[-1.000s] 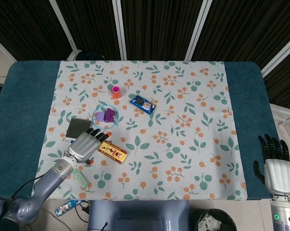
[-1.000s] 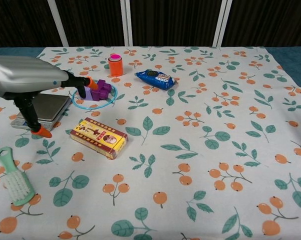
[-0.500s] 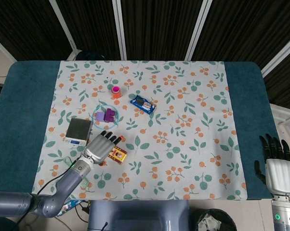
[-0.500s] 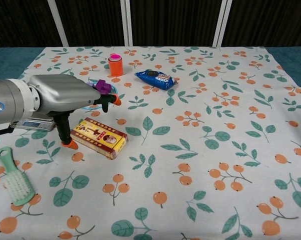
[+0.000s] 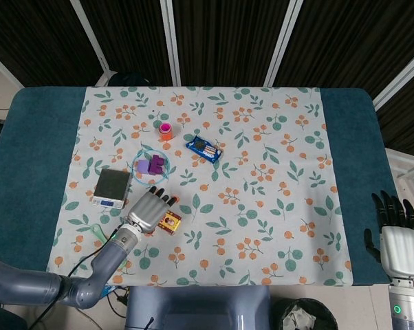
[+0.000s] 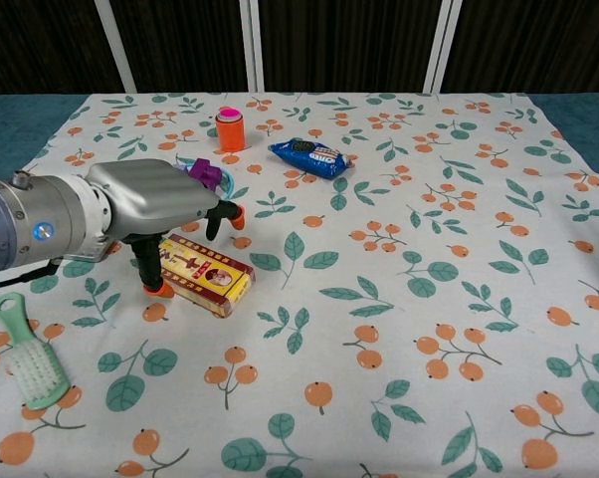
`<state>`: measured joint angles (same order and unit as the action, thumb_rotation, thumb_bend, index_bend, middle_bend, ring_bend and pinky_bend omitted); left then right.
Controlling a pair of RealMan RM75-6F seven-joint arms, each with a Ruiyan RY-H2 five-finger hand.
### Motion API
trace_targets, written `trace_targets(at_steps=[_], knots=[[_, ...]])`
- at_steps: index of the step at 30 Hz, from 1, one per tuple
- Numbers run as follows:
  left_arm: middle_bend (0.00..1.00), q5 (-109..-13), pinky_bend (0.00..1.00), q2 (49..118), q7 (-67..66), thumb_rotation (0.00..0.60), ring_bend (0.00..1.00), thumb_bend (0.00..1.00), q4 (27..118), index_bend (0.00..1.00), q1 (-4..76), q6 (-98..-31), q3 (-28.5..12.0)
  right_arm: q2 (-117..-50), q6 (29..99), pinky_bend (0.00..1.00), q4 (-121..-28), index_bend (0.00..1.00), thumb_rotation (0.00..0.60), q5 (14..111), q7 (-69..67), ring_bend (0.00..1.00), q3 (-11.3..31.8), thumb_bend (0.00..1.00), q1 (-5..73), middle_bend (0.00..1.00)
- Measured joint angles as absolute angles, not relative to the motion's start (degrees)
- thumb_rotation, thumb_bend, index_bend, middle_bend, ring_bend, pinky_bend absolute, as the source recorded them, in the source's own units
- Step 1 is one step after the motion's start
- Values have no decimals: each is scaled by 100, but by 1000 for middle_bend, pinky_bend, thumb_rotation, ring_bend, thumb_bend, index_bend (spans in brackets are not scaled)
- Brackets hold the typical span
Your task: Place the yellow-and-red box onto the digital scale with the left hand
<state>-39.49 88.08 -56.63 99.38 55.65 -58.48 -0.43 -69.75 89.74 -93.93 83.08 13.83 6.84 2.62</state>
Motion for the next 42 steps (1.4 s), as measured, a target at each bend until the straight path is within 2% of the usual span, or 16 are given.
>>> trace_targets(at_steps=[11, 20, 27, 35, 42], knots=[[334, -3861, 203, 8904, -5736, 600, 160, 208, 9821, 212, 5639, -5896, 72, -6971, 8972, 25, -9383, 34, 600, 8301, 1356, 58, 689, 551, 264, 67], [447, -3922, 292, 8955, -5710, 600, 248, 350, 9727, 268, 5672, -5880, 159, -6973, 8973, 26, -9391, 34, 600, 8286, 1354, 58, 694, 550, 263, 67], [449, -4017, 294, 8915, -5635, 600, 250, 362, 9740, 273, 5660, -5955, 157, -6984, 8978, 26, -9388, 34, 600, 8295, 1358, 58, 693, 550, 266, 67], [450, -4283, 294, 8526, -5430, 600, 250, 362, 10200, 273, 5630, -6144, 2, -6990, 8995, 25, -9386, 34, 600, 8292, 1373, 58, 698, 550, 263, 67], [453, -4234, 297, 7882, -5361, 600, 256, 362, 10515, 273, 5553, -6329, -47, -6991, 9006, 26, -9394, 34, 600, 8296, 1372, 58, 700, 550, 259, 67]])
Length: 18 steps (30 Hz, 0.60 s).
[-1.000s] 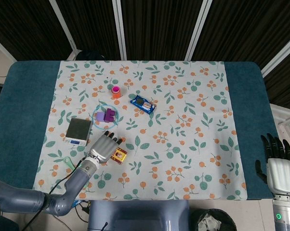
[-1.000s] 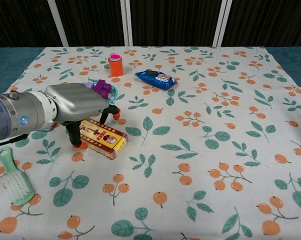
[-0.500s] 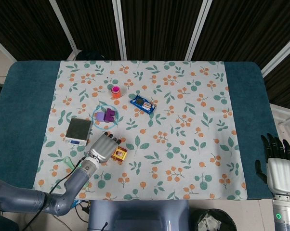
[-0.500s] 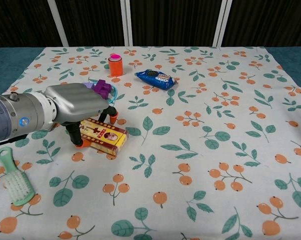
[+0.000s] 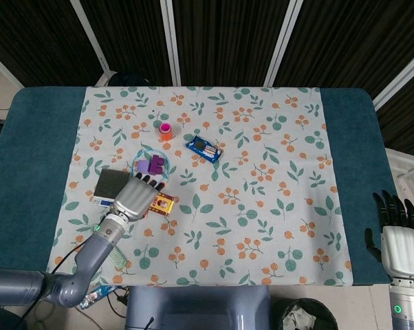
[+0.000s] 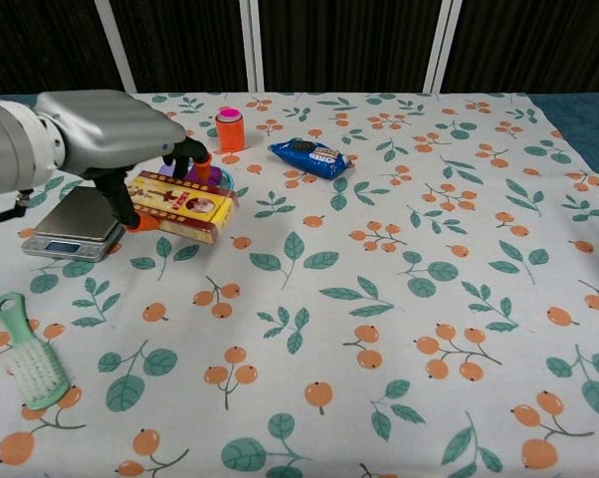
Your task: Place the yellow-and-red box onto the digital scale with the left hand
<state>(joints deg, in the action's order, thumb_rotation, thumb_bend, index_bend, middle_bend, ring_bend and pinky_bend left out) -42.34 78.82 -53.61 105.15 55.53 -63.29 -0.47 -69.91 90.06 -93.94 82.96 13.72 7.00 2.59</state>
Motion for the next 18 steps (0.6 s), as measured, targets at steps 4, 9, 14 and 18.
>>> trace_targets(at_steps=[4, 9, 14, 18], knots=[[453, -4155, 297, 7534, -5109, 600, 256, 362, 10474, 274, 5424, -6293, -10, -6998, 9003, 26, -9405, 34, 600, 8301, 1395, 58, 696, 550, 262, 67], [454, -4104, 306, 7354, -4726, 600, 256, 362, 10132, 274, 5280, -6111, 22, -7024, 8982, 26, -9419, 34, 600, 8302, 1461, 58, 687, 551, 276, 67], [454, -4053, 307, 7333, -4508, 600, 256, 361, 9647, 277, 5213, -5840, 44, -7071, 8954, 25, -9431, 34, 600, 8307, 1552, 58, 675, 551, 298, 67], [454, -3940, 307, 7467, -4479, 600, 256, 362, 9288, 281, 5228, -5682, 31, -7090, 8943, 26, -9425, 34, 600, 8292, 1583, 58, 674, 550, 304, 67]])
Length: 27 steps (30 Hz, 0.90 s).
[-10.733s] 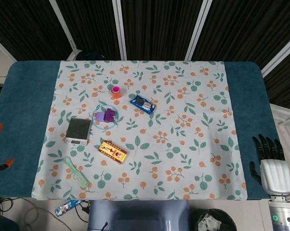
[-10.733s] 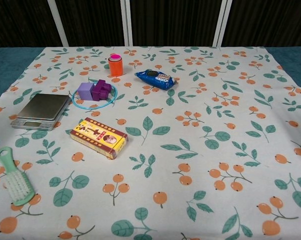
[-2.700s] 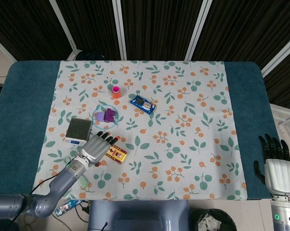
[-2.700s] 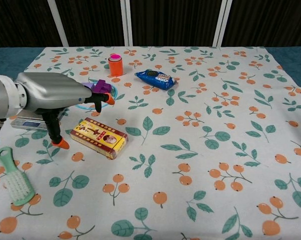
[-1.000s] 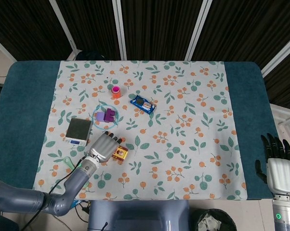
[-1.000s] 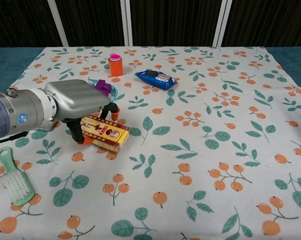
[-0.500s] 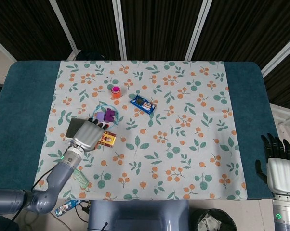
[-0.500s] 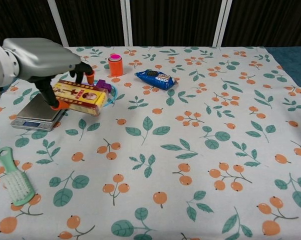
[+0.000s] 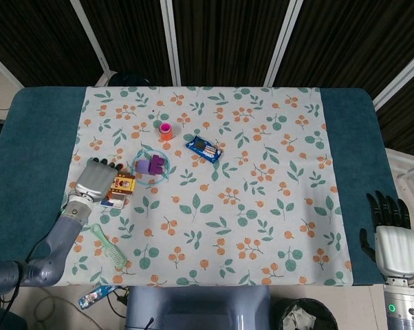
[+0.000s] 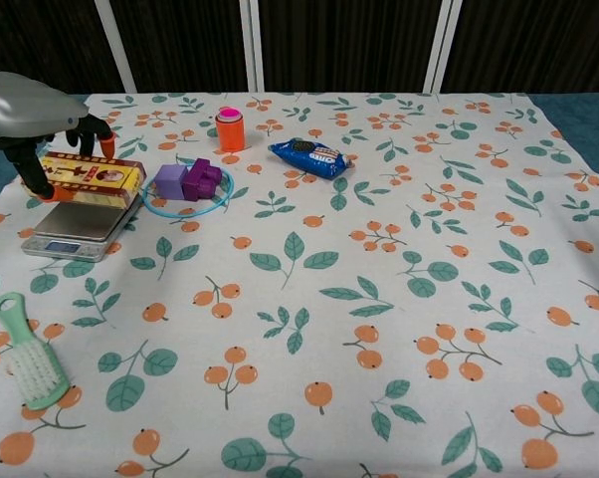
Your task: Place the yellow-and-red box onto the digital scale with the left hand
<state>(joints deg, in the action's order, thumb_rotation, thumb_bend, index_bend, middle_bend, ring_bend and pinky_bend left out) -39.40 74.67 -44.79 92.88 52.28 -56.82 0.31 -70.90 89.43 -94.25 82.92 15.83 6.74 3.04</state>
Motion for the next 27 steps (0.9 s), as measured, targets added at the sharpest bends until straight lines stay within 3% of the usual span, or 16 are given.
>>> trace_targets(at_steps=[20, 27], knots=[[449, -3645, 306, 7992, -4519, 600, 257, 363, 8300, 275, 5189, -5341, 96, -7054, 8942, 25, -9393, 34, 600, 8224, 1497, 58, 705, 551, 291, 67], [300, -3630, 278, 8061, -4605, 600, 197, 324, 8198, 184, 5189, -5298, 122, -7064, 8930, 26, -9401, 34, 600, 8229, 1522, 58, 697, 550, 300, 67]])
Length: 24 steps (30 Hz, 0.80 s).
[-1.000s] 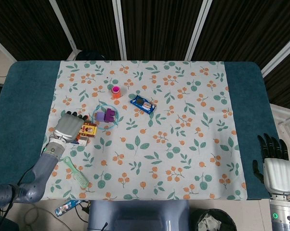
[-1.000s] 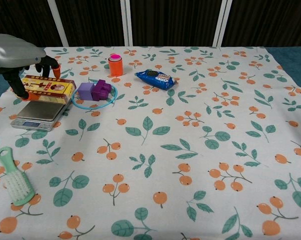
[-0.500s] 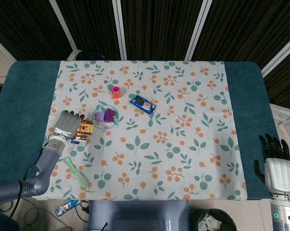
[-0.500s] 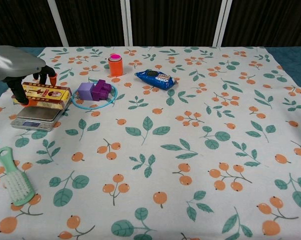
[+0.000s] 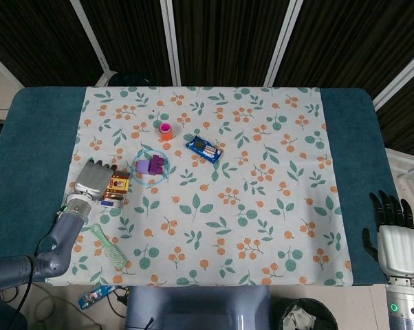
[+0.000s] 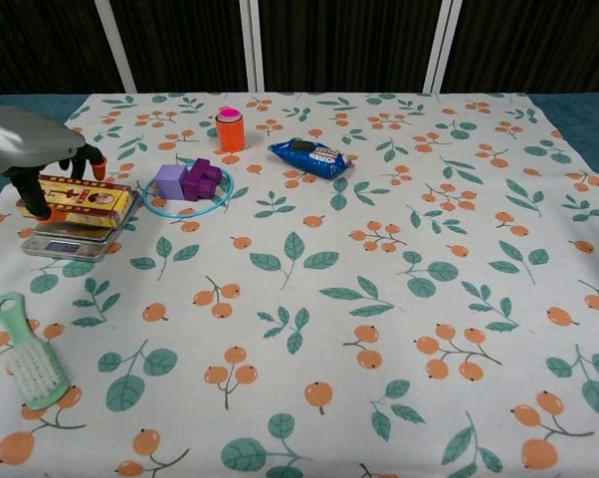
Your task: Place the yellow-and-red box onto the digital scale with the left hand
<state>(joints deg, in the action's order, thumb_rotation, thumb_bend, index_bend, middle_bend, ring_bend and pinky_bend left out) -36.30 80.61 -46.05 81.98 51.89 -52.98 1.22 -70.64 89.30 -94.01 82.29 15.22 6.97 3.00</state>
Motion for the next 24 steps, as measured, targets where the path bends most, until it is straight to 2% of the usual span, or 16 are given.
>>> trace_targets(at_steps=[8, 19, 24], knots=[[150, -3454, 230, 8038, -4877, 600, 99, 241, 8319, 71, 5247, -5321, 155, -7070, 8934, 26, -9401, 34, 600, 8225, 1532, 58, 700, 550, 302, 67], [120, -3420, 211, 7735, -5049, 600, 87, 205, 8998, 50, 5278, -5693, 98, -7072, 8943, 26, -9407, 34, 600, 8232, 1534, 58, 696, 551, 301, 67], [83, -3850, 143, 7315, -4796, 600, 45, 198, 9779, 27, 5136, -6193, -19, -7063, 8919, 25, -9403, 34, 600, 8241, 1543, 58, 682, 533, 307, 67]])
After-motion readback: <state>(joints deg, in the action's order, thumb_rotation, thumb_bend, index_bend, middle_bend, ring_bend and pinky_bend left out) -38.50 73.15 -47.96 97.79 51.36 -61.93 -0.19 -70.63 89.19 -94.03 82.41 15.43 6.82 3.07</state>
